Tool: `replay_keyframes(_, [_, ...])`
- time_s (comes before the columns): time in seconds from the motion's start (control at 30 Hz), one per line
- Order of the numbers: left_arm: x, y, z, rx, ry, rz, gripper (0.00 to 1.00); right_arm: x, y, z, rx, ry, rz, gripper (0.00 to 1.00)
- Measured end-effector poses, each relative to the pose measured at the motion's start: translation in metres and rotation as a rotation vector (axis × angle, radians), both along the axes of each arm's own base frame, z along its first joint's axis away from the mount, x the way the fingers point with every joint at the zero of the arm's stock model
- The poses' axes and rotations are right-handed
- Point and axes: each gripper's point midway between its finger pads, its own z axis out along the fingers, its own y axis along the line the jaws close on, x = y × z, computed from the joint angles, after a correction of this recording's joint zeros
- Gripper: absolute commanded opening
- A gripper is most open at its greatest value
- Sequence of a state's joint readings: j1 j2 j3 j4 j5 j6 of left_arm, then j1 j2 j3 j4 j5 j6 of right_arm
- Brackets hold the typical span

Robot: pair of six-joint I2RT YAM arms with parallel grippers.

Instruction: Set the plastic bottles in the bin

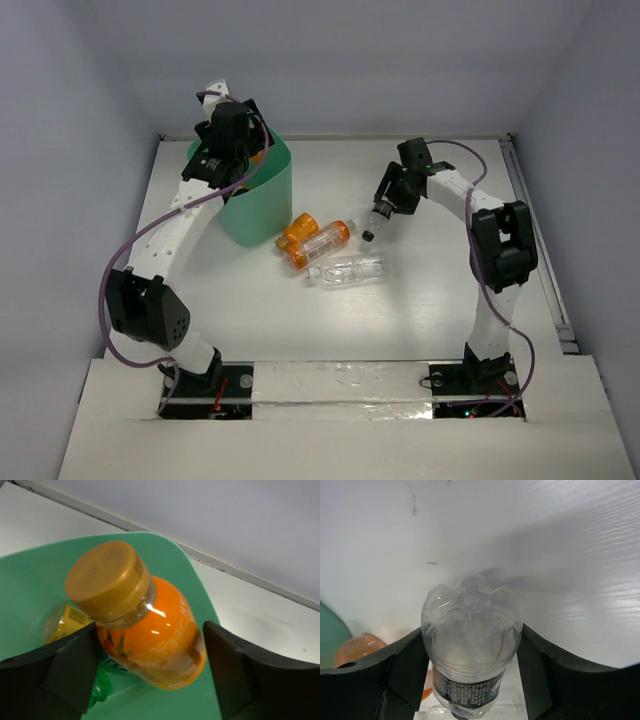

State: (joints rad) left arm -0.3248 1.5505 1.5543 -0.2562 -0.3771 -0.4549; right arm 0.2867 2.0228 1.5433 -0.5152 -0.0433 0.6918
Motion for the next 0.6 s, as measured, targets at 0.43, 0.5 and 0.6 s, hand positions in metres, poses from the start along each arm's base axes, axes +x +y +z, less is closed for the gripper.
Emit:
replay_keyframes(0.43, [-0.021,-0.010,0.031,-0.034,-0.059,-0.097,0.91,0.015,0.002,0.202,0.103,-0.453,-0.016,0.65])
replay_keyframes(0.5, [-0.033,-0.008,0.041,-0.051,-0.082,-0.108,0.90,0.018,0.016,0.239,0.144,-0.524,0.004,0.66])
replay_keyframes(0.6, [-0.057,-0.005,0.072,-0.087,-0.148,-0.131,0.89,0.017,0.048,0.297,0.209,-0.638,0.052,0.66])
